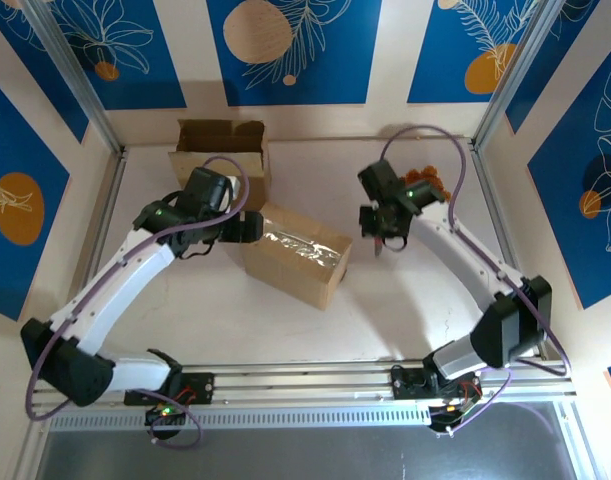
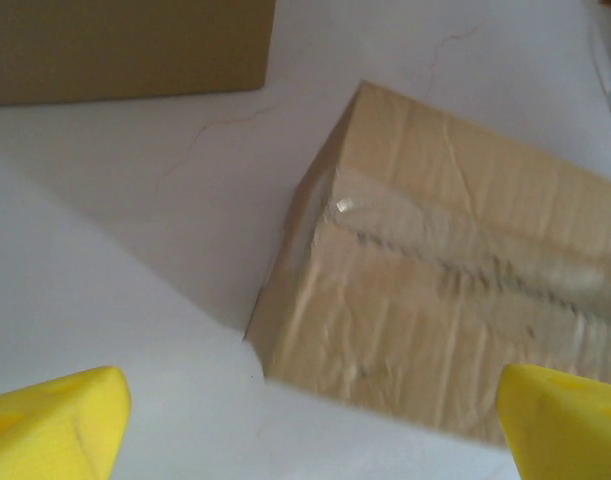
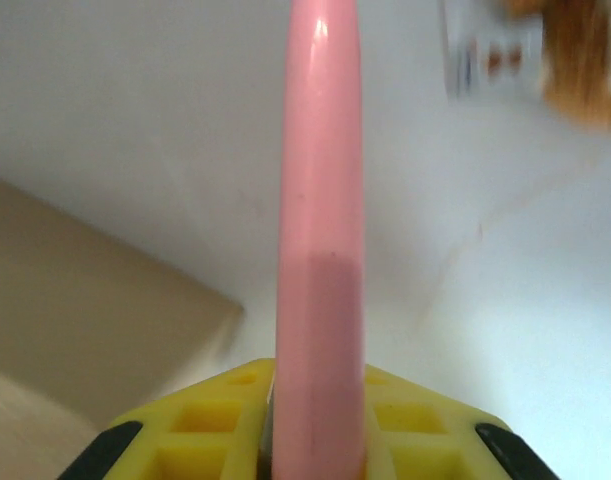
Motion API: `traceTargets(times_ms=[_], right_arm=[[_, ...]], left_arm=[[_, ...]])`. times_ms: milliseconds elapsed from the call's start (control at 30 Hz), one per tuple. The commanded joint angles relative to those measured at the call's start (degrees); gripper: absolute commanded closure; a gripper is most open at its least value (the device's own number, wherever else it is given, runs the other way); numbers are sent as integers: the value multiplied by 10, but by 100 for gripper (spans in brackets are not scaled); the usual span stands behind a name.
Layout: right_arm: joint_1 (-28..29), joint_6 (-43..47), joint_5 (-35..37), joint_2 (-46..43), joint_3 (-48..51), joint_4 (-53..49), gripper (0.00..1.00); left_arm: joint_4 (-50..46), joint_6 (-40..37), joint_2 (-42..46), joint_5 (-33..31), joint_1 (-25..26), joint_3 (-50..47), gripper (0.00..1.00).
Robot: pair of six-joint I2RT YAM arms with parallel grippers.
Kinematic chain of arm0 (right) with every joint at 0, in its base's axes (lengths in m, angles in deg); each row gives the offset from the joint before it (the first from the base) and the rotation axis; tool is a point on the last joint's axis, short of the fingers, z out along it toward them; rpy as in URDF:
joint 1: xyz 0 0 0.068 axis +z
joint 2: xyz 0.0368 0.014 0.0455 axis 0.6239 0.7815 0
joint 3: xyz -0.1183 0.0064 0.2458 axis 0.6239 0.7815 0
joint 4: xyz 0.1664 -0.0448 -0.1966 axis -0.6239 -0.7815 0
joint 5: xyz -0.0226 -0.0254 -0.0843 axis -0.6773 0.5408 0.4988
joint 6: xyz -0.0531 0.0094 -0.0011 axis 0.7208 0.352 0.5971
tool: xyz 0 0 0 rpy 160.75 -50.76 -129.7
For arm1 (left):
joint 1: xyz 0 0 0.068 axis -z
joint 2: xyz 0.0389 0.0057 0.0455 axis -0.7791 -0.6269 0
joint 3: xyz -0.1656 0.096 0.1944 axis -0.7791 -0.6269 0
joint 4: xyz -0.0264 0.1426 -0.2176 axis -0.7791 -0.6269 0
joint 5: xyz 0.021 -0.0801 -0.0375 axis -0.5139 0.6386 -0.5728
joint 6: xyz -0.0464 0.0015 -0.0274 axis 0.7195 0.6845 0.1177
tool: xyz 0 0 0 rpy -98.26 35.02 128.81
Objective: Unpack the express box
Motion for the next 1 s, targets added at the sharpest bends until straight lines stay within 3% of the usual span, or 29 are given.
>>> traceTargets(times_ms=[0, 233, 600, 967], right_arm=[[40, -85, 17, -33, 76, -27, 100], [98, -166, -6, -26, 112, 30, 100], [77, -95, -10, 86, 11, 62, 100], [76, -98, -34, 85, 32, 73, 100]], left_arm=[[80, -26, -42, 67, -19, -2, 6], [184, -24, -67, 89, -24, -52, 4], [257, -12, -70, 113, -24, -120, 3], [325, -3, -48, 73, -21, -179, 6]])
